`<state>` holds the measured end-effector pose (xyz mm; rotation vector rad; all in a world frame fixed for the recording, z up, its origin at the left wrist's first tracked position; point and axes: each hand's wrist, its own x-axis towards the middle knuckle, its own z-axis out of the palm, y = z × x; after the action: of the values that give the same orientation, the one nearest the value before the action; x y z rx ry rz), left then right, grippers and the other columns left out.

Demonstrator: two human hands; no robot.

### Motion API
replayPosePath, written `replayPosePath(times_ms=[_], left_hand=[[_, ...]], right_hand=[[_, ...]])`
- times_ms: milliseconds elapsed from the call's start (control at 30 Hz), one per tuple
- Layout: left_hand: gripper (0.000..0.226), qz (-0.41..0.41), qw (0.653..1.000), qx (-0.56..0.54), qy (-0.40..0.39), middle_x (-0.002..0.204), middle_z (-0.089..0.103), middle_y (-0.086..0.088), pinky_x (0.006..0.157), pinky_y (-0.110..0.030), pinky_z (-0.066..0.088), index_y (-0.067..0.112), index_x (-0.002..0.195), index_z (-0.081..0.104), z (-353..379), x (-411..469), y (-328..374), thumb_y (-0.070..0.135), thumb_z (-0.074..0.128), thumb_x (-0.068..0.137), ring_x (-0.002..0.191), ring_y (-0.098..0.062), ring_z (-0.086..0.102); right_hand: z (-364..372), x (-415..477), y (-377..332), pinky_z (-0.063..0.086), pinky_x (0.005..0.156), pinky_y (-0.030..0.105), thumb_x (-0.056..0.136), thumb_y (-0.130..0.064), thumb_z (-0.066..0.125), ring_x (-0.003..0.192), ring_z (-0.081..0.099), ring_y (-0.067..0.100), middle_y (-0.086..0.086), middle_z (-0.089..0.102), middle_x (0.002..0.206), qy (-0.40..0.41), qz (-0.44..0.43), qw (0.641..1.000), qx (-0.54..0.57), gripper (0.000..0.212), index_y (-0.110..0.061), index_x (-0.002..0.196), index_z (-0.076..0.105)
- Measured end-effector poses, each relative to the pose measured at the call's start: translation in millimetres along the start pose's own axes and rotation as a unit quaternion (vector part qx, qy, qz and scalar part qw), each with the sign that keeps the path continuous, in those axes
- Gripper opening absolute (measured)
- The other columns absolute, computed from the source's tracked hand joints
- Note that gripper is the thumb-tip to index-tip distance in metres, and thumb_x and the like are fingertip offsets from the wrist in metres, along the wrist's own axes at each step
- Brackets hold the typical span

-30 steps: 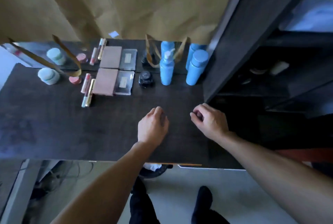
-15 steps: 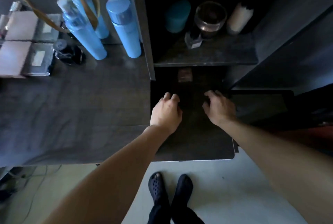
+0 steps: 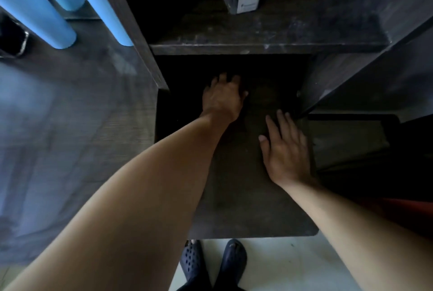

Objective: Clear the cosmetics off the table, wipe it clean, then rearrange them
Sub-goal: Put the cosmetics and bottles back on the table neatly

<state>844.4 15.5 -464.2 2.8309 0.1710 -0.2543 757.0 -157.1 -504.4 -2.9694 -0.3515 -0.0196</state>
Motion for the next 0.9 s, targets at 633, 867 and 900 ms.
replayPosePath(times_ms=[633, 867, 900], left_hand=[[0.028, -0.095, 0.979, -0.180, 0.011, 0.096, 0.065, -0.013, 0.069, -0.037, 0.046, 0.012, 0.111, 0.046, -105, -140, -5, 0.030, 0.053, 0.091, 0.088, -0.035, 0.062], [0.018, -0.158, 0.958, -0.237, 0.030, 0.086, 0.068, -0.008, 0.070, -0.037, 0.050, 0.013, 0.097, 0.049, -150, -199, -17, 0.028, 0.045, 0.088, 0.081, -0.032, 0.061], [0.019, -0.171, 0.954, -0.243, 0.037, 0.087, 0.067, -0.009, 0.069, -0.035, 0.048, 0.012, 0.099, 0.050, -154, -204, -18, 0.029, 0.045, 0.090, 0.082, -0.033, 0.061]], right_hand=[[-140, -6, -37, 0.047, 0.058, 0.030, 0.089, -0.036, 0.057, 0.071, 0.065, 0.026, 0.001, 0.067, 0.081, 0.000, 0.005, 0.991, 0.133, 0.017, -0.020, 0.092, 0.063], [-236, 34, -92, 0.043, 0.058, 0.028, 0.083, -0.037, 0.065, 0.070, 0.064, 0.025, -0.001, 0.065, 0.081, 0.135, -0.040, 0.962, 0.233, 0.023, -0.020, 0.099, 0.061], [-244, 44, -98, 0.047, 0.063, 0.033, 0.084, -0.040, 0.062, 0.078, 0.064, 0.028, 0.000, 0.065, 0.091, 0.119, -0.047, 0.967, 0.219, 0.033, -0.023, 0.112, 0.057]])
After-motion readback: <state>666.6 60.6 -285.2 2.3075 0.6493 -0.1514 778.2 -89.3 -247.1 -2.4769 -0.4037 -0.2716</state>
